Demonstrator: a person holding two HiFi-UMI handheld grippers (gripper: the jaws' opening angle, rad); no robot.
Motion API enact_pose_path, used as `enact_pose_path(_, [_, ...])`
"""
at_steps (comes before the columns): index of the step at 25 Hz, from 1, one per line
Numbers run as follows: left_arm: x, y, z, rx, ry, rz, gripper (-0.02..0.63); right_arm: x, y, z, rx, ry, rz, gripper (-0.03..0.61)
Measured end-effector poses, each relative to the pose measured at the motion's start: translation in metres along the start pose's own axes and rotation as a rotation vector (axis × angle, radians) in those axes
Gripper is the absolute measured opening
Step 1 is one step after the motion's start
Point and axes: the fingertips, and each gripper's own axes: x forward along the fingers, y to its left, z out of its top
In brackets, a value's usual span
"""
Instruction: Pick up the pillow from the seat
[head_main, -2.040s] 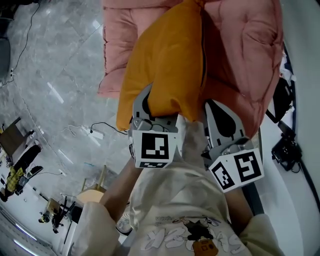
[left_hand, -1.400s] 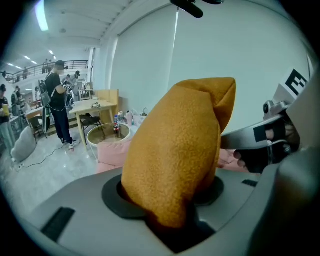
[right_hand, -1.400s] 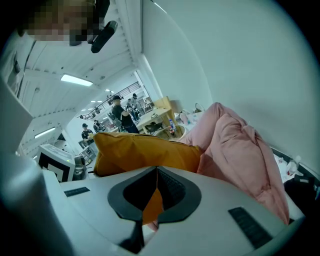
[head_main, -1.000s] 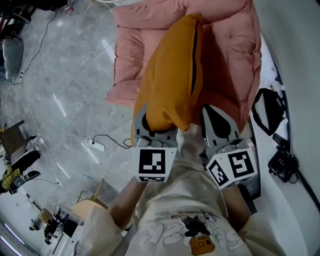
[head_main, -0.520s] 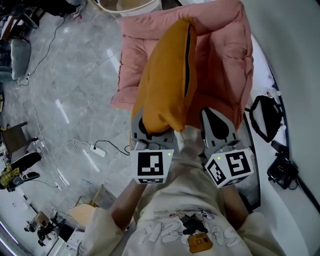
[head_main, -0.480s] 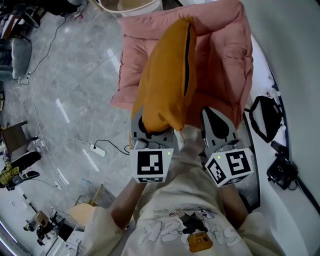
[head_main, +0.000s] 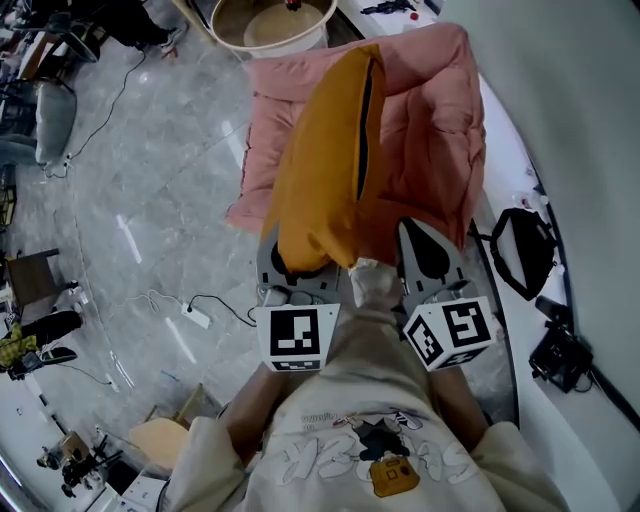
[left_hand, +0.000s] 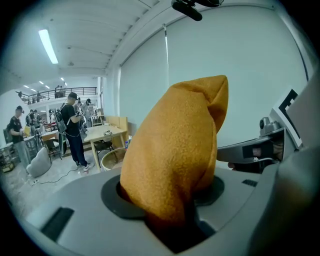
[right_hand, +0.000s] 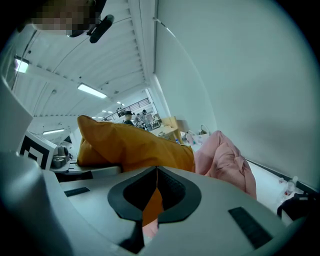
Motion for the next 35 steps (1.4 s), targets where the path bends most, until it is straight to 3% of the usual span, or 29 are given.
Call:
enact_pose_path(15, [-0.024, -0.011, 0.052, 0.038, -0.101, 0.045, 0.233, -0.026, 0.014, 0.021, -0.011, -0.082, 0.019, 0.023])
enact_pose_path(27, [-0.020, -0.009, 0.058, 0.065, -0.129, 0.004, 0.233, -0.025, 0.009, 0.021, 0.021, -0.095, -0.022, 0.023])
enact_pose_path(35, [-0.043, 0.009, 0.048, 0.040, -0.119, -0.016, 0.233, -0.022, 0.047, 0.013, -0.003, -0.089, -0.025, 0.023])
